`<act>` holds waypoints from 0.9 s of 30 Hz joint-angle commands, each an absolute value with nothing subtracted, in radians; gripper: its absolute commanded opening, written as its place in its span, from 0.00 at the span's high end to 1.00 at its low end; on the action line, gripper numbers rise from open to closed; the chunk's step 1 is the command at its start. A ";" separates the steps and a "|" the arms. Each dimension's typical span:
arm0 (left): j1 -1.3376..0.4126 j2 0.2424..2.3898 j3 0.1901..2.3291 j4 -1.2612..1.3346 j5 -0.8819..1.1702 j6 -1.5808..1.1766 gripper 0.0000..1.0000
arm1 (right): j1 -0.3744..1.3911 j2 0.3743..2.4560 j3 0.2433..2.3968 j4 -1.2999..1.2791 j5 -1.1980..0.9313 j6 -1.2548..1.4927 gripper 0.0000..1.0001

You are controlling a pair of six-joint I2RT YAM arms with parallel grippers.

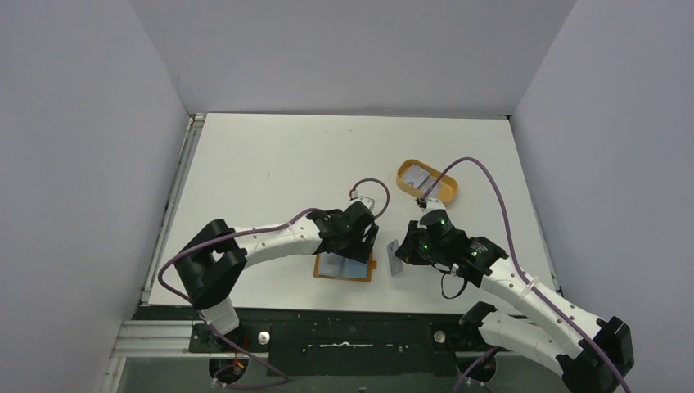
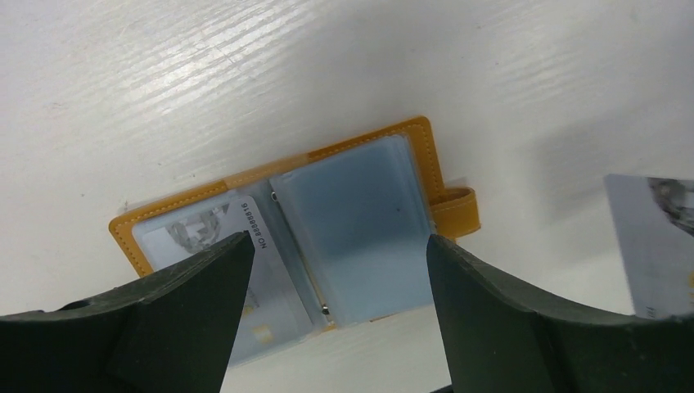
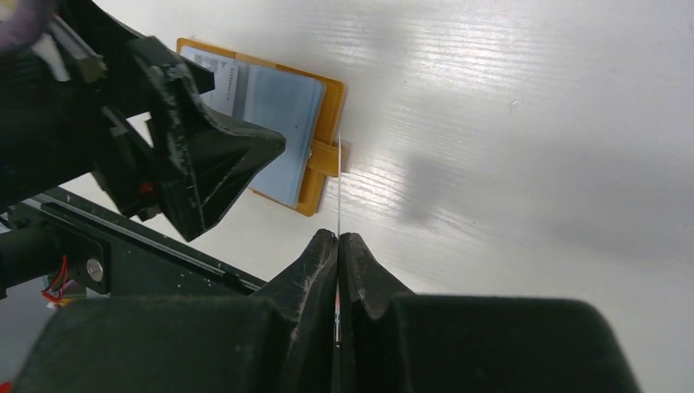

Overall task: Put the credit cards into the card holder
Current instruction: Turn over the card slot in the card holder.

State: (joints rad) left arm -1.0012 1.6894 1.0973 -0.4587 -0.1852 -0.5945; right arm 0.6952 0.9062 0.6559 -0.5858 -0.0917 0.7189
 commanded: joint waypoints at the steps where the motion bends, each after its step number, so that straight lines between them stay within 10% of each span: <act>1: -1.016 1.736 1.152 -0.494 -0.271 -0.533 0.24 | 0.701 0.877 0.664 -0.572 -0.063 0.720 1.00; 11: -1.027 1.845 1.161 -0.536 -0.328 -0.556 0.30 | 0.701 0.853 0.651 -0.572 -0.058 0.721 1.00; 27: -1.024 1.810 1.083 -0.501 -0.327 -0.614 0.77 | 0.712 0.966 0.622 -0.415 -0.234 0.762 1.00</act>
